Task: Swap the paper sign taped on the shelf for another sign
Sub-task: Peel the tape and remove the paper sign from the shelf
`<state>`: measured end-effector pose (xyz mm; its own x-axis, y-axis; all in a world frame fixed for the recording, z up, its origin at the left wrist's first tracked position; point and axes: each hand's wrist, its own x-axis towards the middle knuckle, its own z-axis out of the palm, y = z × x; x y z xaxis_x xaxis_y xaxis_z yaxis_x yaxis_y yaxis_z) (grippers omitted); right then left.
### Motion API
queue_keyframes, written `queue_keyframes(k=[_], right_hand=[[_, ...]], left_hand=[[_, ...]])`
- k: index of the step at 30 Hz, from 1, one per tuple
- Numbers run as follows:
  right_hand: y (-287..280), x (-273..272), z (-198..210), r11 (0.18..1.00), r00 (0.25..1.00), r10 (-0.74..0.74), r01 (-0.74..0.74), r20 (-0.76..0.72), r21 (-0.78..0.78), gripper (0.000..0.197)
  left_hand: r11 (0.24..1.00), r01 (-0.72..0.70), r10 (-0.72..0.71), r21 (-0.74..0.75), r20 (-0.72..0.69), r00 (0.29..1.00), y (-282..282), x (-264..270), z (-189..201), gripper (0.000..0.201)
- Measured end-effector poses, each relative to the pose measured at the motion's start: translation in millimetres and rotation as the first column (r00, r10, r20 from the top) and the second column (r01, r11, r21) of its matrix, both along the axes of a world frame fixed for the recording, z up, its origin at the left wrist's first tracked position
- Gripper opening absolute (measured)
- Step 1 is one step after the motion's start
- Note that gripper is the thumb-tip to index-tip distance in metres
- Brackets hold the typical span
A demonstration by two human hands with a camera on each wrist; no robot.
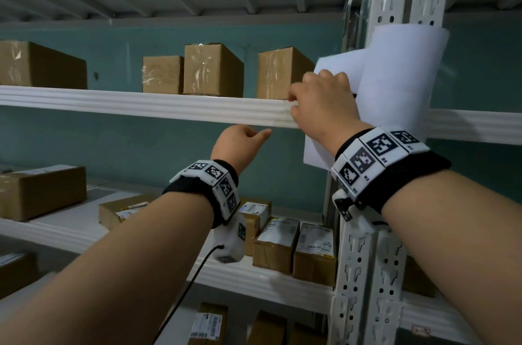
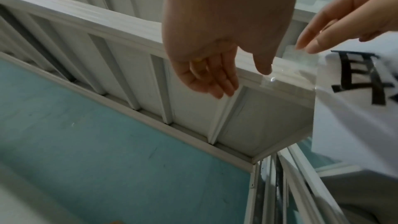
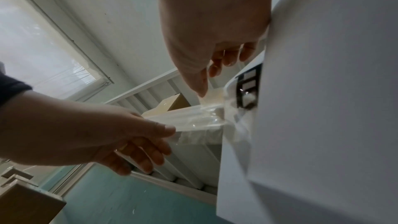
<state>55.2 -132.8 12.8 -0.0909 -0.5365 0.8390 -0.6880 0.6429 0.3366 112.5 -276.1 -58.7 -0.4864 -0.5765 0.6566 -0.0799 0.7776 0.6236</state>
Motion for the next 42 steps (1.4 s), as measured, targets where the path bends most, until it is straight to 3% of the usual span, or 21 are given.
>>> queue_keyframes(k=[4, 9, 25, 42], right_hand=[[-6, 4, -1, 1.000, 0.999, -0.028, 0.028, 0.023, 0.007, 0.020], [-6, 5, -4, 0.999, 0.998, -0.049, 0.048, 0.047, 0.019, 0.018], [-6, 9, -8, 1.000, 0.999, -0.024, 0.024, 0.040, 0.013, 0.017], [1, 2, -8, 0.999, 0.998, -0.025, 0.027, 0.064, -0.023, 0.015]], left_hand=[[0.974, 0.139, -0.134, 0.181, -0.036, 0.990, 3, -6, 4, 0.049], [0.913, 0.284, -0.262, 0.293, -0.113, 0.958, 11, -10, 10, 0.035], [0.911, 0.258, -0.201, 0.320, -0.202, 0.959, 18, -15, 13, 0.016], [0.917, 0.272, -0.194, 0.293, -0.270, 0.943, 25, -9, 13, 0.021]])
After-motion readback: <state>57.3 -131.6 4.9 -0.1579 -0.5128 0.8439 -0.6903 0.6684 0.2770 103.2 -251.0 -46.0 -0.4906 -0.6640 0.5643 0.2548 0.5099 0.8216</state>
